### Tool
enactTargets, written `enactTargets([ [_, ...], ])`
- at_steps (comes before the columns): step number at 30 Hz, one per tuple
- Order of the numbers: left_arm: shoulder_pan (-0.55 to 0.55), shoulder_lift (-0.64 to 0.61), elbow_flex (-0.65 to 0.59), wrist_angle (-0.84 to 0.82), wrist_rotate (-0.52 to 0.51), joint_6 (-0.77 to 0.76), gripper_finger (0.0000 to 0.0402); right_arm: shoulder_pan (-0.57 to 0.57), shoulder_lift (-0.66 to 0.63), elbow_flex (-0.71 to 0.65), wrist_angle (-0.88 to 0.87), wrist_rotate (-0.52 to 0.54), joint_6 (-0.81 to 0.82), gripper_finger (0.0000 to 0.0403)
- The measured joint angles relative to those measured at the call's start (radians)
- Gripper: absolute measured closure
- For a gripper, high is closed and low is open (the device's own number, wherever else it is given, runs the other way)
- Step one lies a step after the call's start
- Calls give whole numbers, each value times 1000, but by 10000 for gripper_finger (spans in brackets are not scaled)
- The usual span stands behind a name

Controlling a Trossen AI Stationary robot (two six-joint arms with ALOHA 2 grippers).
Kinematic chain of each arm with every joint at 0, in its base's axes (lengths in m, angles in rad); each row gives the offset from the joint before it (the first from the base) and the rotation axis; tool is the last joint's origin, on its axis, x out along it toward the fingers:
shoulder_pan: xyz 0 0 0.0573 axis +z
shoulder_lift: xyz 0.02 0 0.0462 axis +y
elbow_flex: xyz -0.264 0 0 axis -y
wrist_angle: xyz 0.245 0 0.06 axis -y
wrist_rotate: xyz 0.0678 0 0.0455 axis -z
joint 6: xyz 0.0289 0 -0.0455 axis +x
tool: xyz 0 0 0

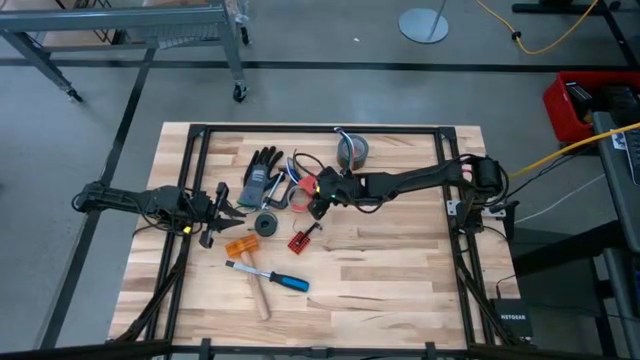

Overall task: Coil cords
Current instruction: Move the tape dispenser to the top right of the table

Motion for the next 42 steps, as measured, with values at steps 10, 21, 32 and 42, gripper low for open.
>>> enactTargets([
  [10, 0, 0, 0, 0, 0, -2, 329, -5, 81, 0, 35, -22, 104, 185],
  [21, 0, 0, 0, 0, 0, -2, 329, -8, 122, 0, 152, -23, 164, 185],
  [32, 0, 0, 0, 0, 0, -2, 329, -33, 176, 0, 136, -15, 206, 185],
  [42, 0, 3, 0, 0, 0, -2, 329, -33, 173, 0, 146, -45, 130, 314],
])
